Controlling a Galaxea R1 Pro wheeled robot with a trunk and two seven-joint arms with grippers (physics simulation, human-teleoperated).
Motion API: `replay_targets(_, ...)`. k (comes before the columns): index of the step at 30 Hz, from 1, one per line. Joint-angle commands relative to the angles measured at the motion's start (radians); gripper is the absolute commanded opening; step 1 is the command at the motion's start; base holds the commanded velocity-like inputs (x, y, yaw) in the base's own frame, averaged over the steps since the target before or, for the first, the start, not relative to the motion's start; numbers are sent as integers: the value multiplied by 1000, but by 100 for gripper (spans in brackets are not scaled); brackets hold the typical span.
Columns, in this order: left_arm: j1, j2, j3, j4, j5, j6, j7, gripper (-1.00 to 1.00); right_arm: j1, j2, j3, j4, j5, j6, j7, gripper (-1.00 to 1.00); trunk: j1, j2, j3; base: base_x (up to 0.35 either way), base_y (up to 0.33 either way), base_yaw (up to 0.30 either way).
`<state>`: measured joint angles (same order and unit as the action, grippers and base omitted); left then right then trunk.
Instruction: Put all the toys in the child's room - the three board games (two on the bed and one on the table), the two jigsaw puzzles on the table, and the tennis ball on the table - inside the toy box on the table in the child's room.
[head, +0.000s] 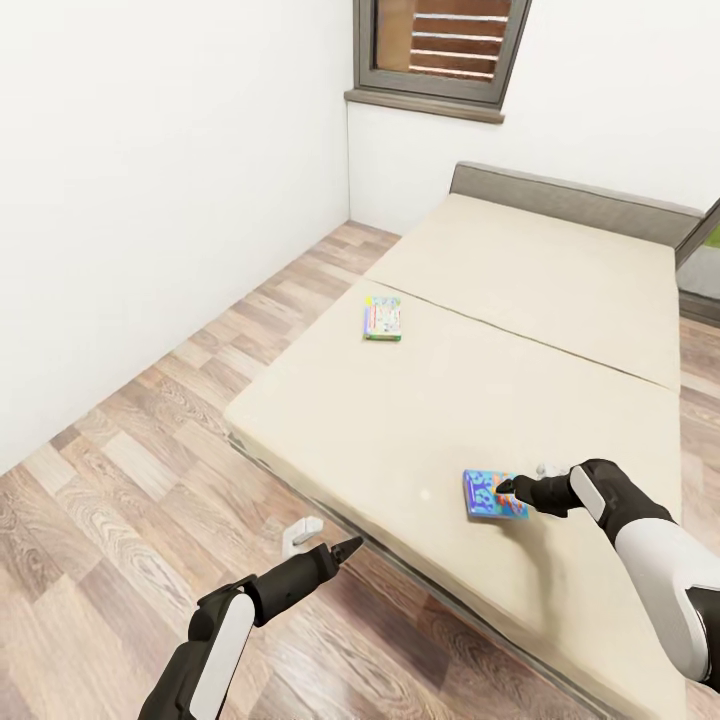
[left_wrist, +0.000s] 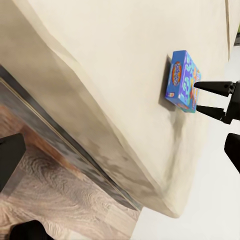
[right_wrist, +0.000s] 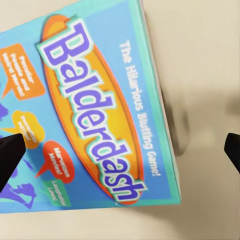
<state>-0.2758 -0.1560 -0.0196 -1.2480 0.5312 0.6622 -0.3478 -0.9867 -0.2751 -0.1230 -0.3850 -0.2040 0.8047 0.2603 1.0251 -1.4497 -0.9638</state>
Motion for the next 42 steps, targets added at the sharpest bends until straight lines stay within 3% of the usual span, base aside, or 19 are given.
replay_targets(1,0,0,1,-1,4,7,0,100,0,0,-6,-1,3,5,4,100,0,0,-1,0,0,0)
replay_targets(28,0,0,1,-1,4,7,-1,100,2,0,-6,-4,3,4,4,100,0,0,-5,0,0,7)
replay_targets(42,0,0,1,-1,4,7,-1,100,2,0,-2,-5,3,4,5,100,0,0,-5,0,0,218)
